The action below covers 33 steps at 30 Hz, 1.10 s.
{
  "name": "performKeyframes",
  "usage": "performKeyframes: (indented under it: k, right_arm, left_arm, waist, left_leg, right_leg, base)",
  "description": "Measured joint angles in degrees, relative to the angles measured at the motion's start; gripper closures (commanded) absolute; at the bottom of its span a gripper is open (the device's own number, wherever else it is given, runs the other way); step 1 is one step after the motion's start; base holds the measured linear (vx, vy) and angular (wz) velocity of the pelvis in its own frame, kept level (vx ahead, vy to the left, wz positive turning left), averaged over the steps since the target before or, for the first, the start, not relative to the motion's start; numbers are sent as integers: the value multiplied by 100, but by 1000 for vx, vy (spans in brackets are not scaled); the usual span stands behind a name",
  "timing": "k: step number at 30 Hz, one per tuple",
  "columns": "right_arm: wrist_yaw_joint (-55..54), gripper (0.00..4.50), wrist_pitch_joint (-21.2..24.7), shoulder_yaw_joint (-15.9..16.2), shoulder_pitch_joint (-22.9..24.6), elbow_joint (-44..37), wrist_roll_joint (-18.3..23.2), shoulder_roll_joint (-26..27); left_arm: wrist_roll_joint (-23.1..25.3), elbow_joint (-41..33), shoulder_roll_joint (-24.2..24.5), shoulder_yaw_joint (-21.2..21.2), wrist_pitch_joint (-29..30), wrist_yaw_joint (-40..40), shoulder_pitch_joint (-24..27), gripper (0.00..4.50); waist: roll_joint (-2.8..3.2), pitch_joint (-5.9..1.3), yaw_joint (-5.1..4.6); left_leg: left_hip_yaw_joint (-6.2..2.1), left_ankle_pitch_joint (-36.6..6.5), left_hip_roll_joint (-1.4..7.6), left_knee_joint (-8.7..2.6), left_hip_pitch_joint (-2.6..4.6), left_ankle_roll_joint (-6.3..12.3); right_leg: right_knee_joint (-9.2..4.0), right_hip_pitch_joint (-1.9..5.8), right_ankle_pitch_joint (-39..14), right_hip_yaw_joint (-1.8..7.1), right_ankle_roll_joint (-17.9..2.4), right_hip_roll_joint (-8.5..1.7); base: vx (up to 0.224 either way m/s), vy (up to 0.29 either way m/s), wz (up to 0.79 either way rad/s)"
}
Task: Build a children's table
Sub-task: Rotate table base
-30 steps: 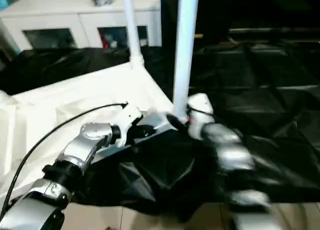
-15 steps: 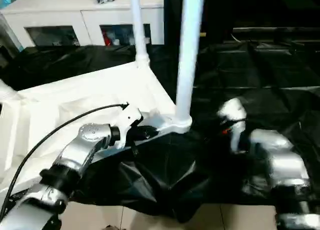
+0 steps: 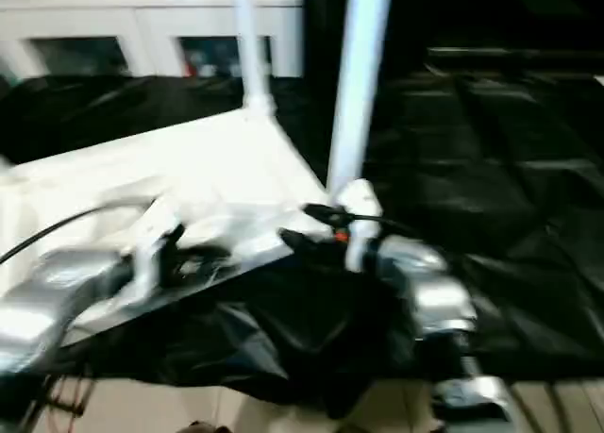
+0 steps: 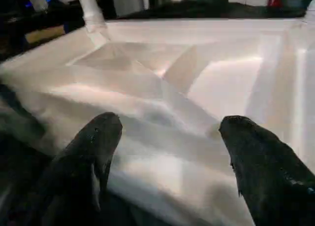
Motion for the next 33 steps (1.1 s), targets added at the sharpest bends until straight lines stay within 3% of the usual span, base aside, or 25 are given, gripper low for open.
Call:
performKeyframes:
  k: [3, 6, 14, 26, 29, 33]
  right_arm:
    - [-808, 84, -181, -221, -234, 389, -77, 479]
    - [-1389, 84, -380, -363, -368, 762, -103, 818]
    - [-2529, 84, -689, -761, -751, 1550, -96, 998]
    - [-3236, 84, -1155, -1235, -1357, 2646, -83, 408]
    - [-3352, 84, -1250, -1437, -1453, 2889, -85, 150]
    - [-3504, 84, -1317, -1617, -1563, 3100, -83, -101]
  left_arm:
    - [74, -403, 214, -106, 157, 122, 456, 209]
    - [464, -322, 185, -80, 151, 710, 537, 188]
    - [582, -342, 136, -72, 153, 1236, 574, 121]
    - [640, -114, 260, -28, -103, 1462, 380, 26]
    - [693, -26, 259, -78, -188, 1504, 355, 16]
    - [836, 113, 256, -164, -273, 1621, 247, 3]
  waist:
    - [-5, -1, -19]
    - [-6, -1, -22]
    - [-5, -1, -21]
    - [7, 3, 58]
    - [9, 3, 128]
    - [22, 1, 131]
  left_leg:
    - [7, 0, -1, 3, 10, -10]
    - [4, 11, -1, 5, 19, -27]
    - [-15, 40, 18, 10, 34, -70]
    - [-29, 54, 26, 21, 21, -91]
    - [-27, 54, 26, 24, 19, -91]
    - [-27, 55, 29, 29, 20, -91]
  right_leg:
    - [0, 7, 5, 7, -8, -1]
    - [15, 11, 7, 8, -9, -1]
    - [58, 8, 11, 6, -9, 24]
    - [62, 11, 20, 6, -8, 54]
    - [62, 12, 20, 8, -9, 55]
    - [70, 11, 20, 8, -9, 63]
  base:
    - [0, 0, 0]
    - [0, 0, 0]
    - [0, 0, 0]
    - [0, 0, 0]
    - [0, 0, 0]
    - [0, 0, 0]
